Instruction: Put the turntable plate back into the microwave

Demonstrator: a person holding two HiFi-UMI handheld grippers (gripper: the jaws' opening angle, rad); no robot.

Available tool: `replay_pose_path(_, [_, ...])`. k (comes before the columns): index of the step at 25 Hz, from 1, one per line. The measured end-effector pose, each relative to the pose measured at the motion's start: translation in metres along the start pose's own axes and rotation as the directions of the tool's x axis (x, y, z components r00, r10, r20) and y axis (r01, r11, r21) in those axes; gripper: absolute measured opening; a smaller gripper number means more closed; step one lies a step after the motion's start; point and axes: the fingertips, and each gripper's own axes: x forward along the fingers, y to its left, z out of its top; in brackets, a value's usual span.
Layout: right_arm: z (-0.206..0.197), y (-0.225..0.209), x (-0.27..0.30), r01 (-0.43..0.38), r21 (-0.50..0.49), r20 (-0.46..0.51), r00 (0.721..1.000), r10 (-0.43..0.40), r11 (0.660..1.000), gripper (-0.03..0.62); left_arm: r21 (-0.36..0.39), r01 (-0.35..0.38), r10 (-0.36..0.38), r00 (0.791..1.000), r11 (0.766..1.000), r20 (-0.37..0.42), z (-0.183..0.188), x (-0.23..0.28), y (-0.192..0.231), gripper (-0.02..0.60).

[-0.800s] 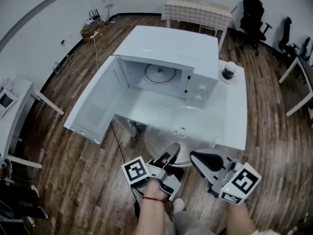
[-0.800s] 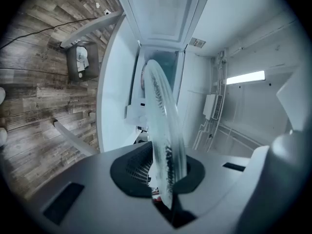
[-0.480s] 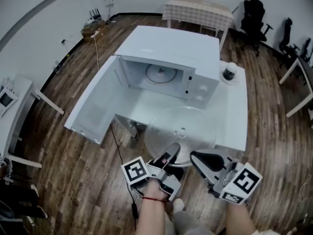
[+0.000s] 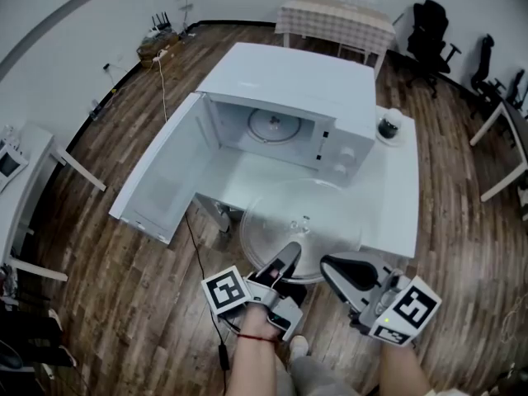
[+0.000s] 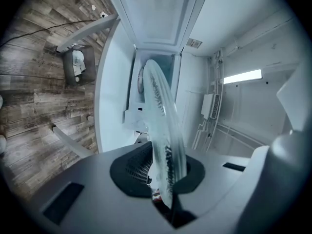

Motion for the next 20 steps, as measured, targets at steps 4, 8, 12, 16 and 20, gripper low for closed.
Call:
replay_pose_path(4, [-0.001, -0.001, 0.009, 0.004, 0.001, -0.009, 1.000, -0.004, 1.000, 0.032, 0.009, -0.001, 0.001, 1.000, 1.000, -0.002, 0.010, 0.000, -0.001, 0.032])
replay_pose_path(8, [0.001, -0.005, 0.023, 0.007, 0.001, -0.004, 1.000, -0.007, 1.000, 0.032, 0.003, 0.003, -0.003, 1.000, 1.000, 0.000, 0.024, 0.001, -0.002, 0.032])
replay_pose_path(12, [0.002, -0.008, 0.040, 0.009, 0.006, -0.012, 1.000, -0.009, 1.000, 0.032, 0.013, 0.005, -0.005, 1.000, 1.000, 0.001, 0.039, 0.002, -0.004, 0.032])
replay_pose_path(16, [-0.001, -0.011, 0.057, 0.012, 0.015, -0.030, 0.999, -0.012, 1.000, 0.032, 0.035, 0.012, -0.012, 1.000, 0.999, -0.007, 0.056, 0.002, -0.006, 0.032])
replay_pose_path(20, [-0.004, -0.017, 0.070, 0.022, 0.022, -0.035, 0.999, -0.021, 1.000, 0.032, 0.045, 0.022, -0.022, 1.000, 0.999, -0.018, 0.069, 0.006, -0.007, 0.032])
